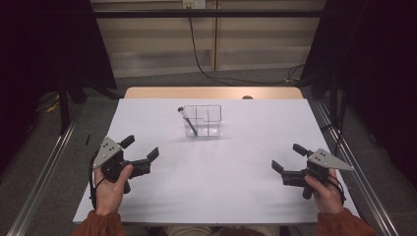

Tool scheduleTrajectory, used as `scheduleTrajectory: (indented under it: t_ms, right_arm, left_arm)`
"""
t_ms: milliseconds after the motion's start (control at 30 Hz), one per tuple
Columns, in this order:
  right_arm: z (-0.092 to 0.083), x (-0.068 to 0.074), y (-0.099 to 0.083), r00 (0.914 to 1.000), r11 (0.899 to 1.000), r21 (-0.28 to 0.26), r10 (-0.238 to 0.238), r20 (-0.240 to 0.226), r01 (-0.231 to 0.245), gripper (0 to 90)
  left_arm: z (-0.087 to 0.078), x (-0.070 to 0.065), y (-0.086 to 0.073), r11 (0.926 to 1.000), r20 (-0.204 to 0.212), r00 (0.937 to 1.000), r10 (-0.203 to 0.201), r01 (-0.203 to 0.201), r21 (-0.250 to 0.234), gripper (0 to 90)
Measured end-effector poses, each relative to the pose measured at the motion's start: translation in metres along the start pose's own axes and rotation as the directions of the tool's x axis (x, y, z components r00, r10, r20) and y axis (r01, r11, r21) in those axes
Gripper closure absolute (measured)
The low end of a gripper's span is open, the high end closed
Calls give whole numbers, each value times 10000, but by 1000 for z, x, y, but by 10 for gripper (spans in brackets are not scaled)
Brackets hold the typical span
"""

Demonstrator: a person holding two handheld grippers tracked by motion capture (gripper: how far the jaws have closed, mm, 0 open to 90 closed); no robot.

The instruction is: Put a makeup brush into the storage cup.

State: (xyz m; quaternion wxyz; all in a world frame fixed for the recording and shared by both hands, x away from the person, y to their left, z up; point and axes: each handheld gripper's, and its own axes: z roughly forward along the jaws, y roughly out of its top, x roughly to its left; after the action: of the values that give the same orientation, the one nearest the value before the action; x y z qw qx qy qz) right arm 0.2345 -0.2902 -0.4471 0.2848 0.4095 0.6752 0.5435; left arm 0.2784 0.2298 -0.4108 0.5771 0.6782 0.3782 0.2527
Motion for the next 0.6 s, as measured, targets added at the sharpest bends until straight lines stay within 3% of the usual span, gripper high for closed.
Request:
scheduleTrajectory:
  t_ms: [267, 333, 433, 533, 600]
  right_arm:
    - [-1, 0, 0, 10000, 10000, -41, 39, 10, -38, 6]
    - [-2, 1, 0, 10000, 10000, -60, 10, 18, -10, 6]
    - [-2, 1, 0, 10000, 10000, -36, -15, 40, 15, 6]
    - [-3, 1, 0, 10000, 10000, -34, -8, 38, 8, 6]
    - [-3, 1, 0, 10000, 10000, -17, -45, 37, 45, 6]
  left_arm:
    - [-18, -1, -11, 9999, -65, 9999, 120, -120, 55, 30]
    - [-23, -2, -11, 9997, -375, 9990, 227, -223, 111, 32]
    - [-29, 0, -12, 9996, -252, 9993, -270, 271, 42, 31]
    - [-32, -3, -17, 9997, -479, 9988, 92, -82, 210, 31]
    - [-33, -6, -20, 9992, -356, 9992, 155, -142, 383, 31]
